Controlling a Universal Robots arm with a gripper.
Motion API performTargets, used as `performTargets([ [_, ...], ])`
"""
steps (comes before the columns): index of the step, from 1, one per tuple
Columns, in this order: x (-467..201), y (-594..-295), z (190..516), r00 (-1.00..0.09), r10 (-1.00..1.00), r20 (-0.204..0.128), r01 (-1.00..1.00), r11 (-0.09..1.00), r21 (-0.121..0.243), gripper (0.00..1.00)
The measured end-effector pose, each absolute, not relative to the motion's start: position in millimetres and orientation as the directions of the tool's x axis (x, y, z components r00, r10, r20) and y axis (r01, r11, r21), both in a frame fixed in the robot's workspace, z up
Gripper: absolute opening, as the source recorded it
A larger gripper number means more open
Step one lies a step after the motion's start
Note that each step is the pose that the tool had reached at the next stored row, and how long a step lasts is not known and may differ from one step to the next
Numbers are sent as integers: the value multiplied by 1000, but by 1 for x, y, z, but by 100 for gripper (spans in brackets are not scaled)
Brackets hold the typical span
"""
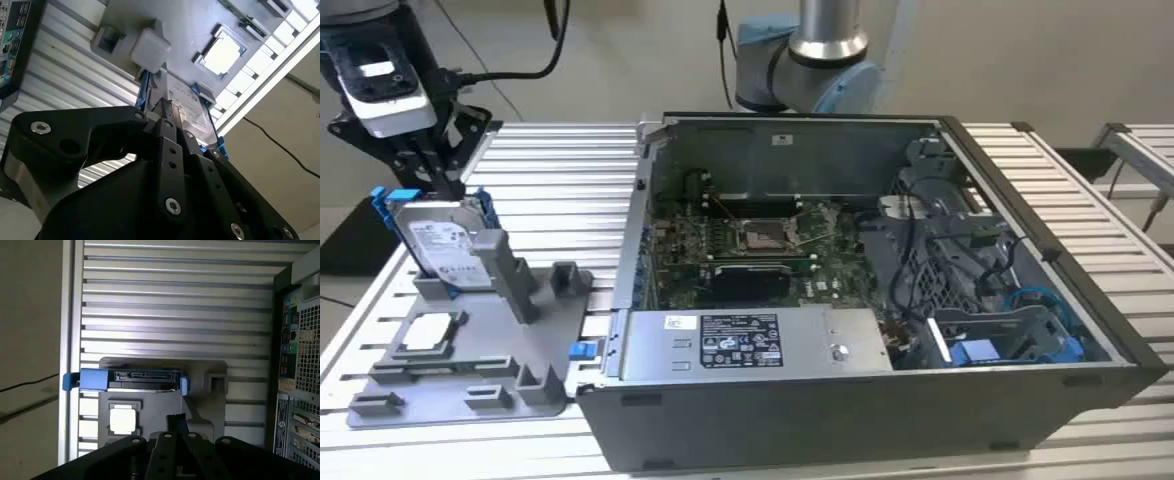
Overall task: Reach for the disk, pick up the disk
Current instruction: 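Reach for the disk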
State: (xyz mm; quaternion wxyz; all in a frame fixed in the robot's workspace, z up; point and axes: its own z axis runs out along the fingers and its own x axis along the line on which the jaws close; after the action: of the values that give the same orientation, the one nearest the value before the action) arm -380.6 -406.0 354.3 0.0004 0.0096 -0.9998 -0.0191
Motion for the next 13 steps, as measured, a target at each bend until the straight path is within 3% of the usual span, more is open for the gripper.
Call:
performTargets([
  [13, -381, -406, 354, -1000, -19, 1, -19, 999, 38, 0],
])
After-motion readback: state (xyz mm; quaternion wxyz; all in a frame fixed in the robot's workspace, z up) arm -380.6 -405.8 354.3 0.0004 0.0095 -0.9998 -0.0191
